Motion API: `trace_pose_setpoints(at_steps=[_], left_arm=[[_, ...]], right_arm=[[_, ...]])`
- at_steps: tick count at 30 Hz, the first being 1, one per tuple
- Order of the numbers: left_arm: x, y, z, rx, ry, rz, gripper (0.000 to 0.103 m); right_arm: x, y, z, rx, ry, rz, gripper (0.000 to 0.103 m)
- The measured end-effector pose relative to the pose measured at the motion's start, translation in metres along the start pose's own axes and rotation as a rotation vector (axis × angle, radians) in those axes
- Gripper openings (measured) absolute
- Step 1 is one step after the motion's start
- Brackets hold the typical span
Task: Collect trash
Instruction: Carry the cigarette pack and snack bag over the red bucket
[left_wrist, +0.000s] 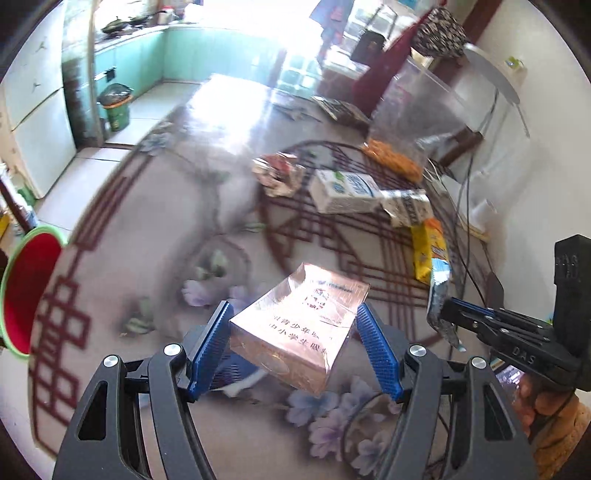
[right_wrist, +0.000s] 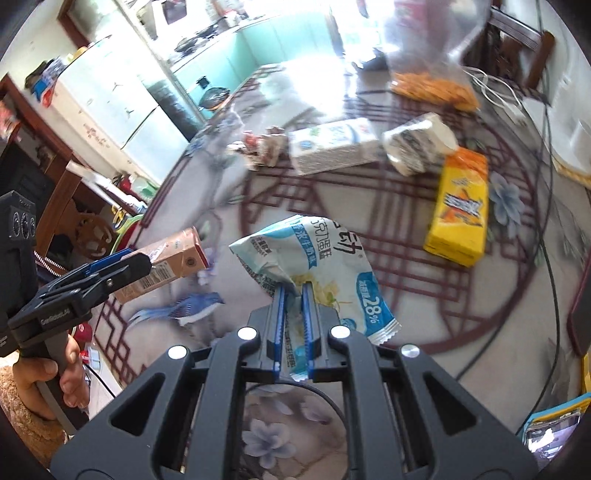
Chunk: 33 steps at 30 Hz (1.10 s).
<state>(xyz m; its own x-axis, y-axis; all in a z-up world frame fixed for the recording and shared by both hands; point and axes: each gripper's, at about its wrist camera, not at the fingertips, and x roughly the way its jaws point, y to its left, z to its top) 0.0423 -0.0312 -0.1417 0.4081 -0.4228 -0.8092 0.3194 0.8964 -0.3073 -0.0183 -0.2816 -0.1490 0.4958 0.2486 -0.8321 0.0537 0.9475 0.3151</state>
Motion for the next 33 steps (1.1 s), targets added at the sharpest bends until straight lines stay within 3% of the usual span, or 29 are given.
trace_pose_setpoints(at_steps=[8,20,33], left_arm=[[-0.019,0.036,0.002,-0.025,-0.047,0.028,0.062],[-0.036,0.102,0.004,-0.055,-0.056,0.002,0.060],[-0.059,0.185,0.011,-0.075,-0.057,0.015,0.059]], right_arm=[[0.008,0.047,0.011,-0.075,-0.006,0.005,0.010],[0.027,0.105,0.014,-0.091,-0.001,-0.027,0.010],[0.059,0.192,0.020,-0.114,0.000,-0.009,0.010]])
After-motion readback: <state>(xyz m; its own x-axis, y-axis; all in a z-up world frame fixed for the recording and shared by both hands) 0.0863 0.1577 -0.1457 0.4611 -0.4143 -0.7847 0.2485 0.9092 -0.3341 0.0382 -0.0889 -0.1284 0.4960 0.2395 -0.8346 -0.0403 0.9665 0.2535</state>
